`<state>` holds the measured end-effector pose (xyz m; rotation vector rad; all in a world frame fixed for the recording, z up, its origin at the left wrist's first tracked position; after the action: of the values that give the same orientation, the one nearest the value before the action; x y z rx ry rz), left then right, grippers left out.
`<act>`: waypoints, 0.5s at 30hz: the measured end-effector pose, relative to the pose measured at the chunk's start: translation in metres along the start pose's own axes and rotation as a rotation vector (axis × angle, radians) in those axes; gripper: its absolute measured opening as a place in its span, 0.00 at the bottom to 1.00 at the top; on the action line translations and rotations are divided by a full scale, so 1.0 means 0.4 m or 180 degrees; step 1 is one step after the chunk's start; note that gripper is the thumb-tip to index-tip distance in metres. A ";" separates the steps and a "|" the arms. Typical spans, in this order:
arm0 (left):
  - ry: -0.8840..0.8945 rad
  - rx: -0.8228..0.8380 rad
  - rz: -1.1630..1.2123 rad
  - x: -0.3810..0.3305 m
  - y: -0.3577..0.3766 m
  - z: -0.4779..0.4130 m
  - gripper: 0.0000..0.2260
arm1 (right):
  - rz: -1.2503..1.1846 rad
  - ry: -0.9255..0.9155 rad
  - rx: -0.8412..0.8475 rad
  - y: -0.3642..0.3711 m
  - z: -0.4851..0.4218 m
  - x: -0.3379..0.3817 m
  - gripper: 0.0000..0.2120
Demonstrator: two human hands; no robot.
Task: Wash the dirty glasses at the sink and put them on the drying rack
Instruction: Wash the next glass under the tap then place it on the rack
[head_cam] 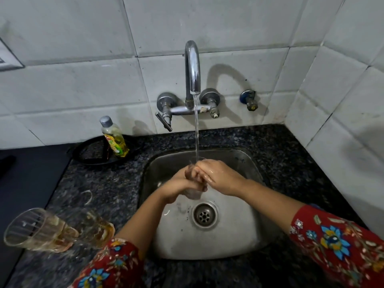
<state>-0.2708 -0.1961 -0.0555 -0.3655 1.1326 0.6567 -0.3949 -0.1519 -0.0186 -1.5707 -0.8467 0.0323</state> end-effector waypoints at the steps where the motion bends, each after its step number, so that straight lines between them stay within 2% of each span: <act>1: -0.0018 0.0198 -0.0036 0.003 -0.001 0.003 0.13 | -0.0023 0.0004 -0.0032 -0.002 0.006 0.001 0.07; 2: -0.0003 0.0061 -0.0197 0.010 0.001 -0.004 0.13 | 0.0061 0.0054 -0.0135 0.004 0.005 0.002 0.08; 6: -0.0041 -0.1974 -0.1140 0.023 0.017 -0.019 0.16 | 0.0263 0.0785 -0.0382 0.031 -0.034 -0.010 0.13; 7: 0.0034 -0.2069 -0.1127 0.019 0.017 -0.016 0.16 | 0.0215 0.0788 -0.0419 0.031 -0.037 -0.010 0.13; 8: 0.0118 -0.1890 -0.0976 0.014 0.011 -0.014 0.17 | 0.0149 0.0632 -0.0443 0.026 -0.037 -0.004 0.11; 12: 0.0056 -0.0058 -0.0462 -0.022 -0.019 0.011 0.15 | -0.0005 -0.0066 -0.0202 0.000 -0.005 0.014 0.08; 13: 0.0031 0.0069 -0.0459 -0.017 -0.021 0.011 0.13 | 0.0087 -0.0095 -0.0277 0.001 -0.002 0.013 0.08; 14: 0.0010 -0.0025 -0.0424 -0.011 -0.017 0.007 0.13 | 0.0222 0.0003 -0.0412 0.007 -0.006 0.014 0.10; 15: -0.0028 -0.0405 -0.0492 -0.003 -0.014 -0.001 0.14 | 0.0336 0.0215 -0.0518 0.017 -0.016 0.011 0.11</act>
<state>-0.2676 -0.2010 -0.0547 -0.5528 1.0453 0.5947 -0.3851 -0.1547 -0.0213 -1.7588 -0.7277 -0.0143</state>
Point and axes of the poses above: each hand's wrist, its own z-axis away from the middle knuckle, its own y-axis out of the palm, x = y × z, the point moved 3 cm from there along -z, towards the middle knuckle, and after that the axes turned 11 degrees about -y, right-handed, at the moved point
